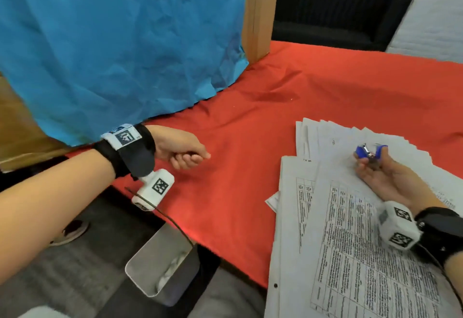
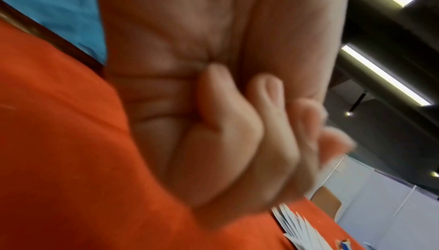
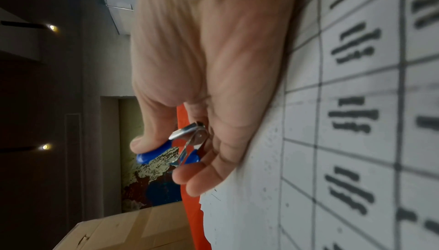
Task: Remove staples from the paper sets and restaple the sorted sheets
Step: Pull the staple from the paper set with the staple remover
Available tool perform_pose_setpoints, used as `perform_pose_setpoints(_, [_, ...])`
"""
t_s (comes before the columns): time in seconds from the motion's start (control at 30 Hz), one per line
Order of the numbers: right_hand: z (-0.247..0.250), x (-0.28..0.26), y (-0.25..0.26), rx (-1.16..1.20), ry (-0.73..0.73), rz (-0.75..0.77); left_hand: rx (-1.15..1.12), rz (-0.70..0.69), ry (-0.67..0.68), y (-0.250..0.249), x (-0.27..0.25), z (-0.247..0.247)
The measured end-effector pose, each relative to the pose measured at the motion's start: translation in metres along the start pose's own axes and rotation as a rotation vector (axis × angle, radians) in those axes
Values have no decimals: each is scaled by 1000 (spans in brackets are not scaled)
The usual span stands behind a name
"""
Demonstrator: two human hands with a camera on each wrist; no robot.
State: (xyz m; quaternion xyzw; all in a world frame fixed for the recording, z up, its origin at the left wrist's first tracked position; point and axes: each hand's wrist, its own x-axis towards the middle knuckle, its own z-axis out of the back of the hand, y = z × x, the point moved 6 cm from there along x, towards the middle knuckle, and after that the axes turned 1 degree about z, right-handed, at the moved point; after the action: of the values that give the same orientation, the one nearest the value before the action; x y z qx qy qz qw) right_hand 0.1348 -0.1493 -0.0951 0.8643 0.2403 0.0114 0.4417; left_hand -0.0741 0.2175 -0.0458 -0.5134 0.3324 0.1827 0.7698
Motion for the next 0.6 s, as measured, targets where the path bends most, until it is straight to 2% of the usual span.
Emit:
perform_pose_setpoints(0.1, [4,5,-2,-18,56,7,180,155,115,48,-35,-14])
perform_pose_setpoints(0.17, [19,21,-1,-20,51,19,365,311,179,89,-50,-26])
perform_pose_setpoints(0.23, [38,39,-9,53,33,-55,582,501,169,132,-55,-36])
perform_pose_setpoints(0.27, [56,58,-11,77,45,-53,634,554,123,149,-50,-37])
perform_pose_setpoints(0.33, [92,89,-5,117,114,-35,631,531,-45,175,-33,-37])
perform_pose_setpoints(0.4, [78,75,-7,106,178,-33,601,469,-235,186,-22,-31])
perform_pose_setpoints(0.43, [63,55,-10,84,114,-17,646,457,-287,187,-21,-30])
perform_pose_setpoints(0.47, [49,43,-12,69,71,-22,722,457,-276,186,-21,-33])
perform_pose_setpoints(0.53, [16,16,-18,152,72,-69,824,493,-156,180,-20,-43])
perform_pose_setpoints(0.6, [5,5,-14,159,39,29,925,496,-1,158,-28,-56])
